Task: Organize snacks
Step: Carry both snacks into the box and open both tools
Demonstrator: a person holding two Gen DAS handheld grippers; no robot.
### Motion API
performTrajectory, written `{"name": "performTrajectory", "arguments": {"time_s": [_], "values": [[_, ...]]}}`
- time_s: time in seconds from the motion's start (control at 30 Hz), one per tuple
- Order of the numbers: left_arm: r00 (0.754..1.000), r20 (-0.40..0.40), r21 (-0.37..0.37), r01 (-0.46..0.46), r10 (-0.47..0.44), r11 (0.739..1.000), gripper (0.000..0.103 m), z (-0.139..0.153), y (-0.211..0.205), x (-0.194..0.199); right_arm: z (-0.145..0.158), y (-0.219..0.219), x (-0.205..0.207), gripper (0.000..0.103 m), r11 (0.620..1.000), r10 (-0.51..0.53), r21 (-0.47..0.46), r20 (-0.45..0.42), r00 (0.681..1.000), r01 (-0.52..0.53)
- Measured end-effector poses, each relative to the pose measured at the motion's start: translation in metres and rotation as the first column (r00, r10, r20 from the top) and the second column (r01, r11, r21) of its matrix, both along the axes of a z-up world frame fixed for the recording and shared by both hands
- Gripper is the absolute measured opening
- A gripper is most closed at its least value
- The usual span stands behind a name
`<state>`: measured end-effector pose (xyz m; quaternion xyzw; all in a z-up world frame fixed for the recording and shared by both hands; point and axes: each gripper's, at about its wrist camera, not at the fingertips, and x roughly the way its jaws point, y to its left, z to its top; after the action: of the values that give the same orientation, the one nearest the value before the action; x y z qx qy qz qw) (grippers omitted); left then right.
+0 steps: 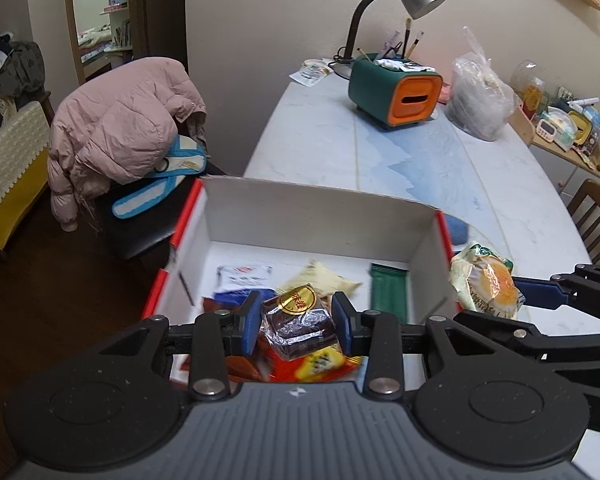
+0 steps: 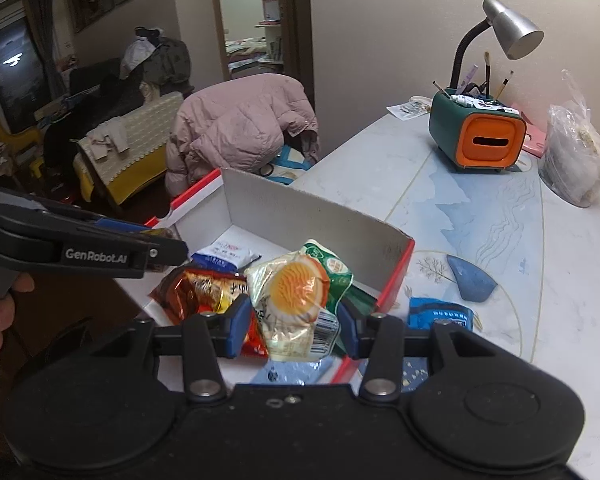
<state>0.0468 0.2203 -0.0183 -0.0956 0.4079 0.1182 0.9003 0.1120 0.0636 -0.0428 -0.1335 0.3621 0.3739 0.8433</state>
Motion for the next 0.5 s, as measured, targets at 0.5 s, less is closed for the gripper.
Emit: {"name": "performTrajectory", "arguments": {"time_s": [0.5], "values": [[0.992, -0.116, 0.053, 0.046, -0.040, 0.998, 0.037, -0.026, 0.044, 0.047, -0.049, 0.048, 0.034, 0.044, 0.984, -0.171, -0.072, -0.127, 0.977, 0.163]]}}
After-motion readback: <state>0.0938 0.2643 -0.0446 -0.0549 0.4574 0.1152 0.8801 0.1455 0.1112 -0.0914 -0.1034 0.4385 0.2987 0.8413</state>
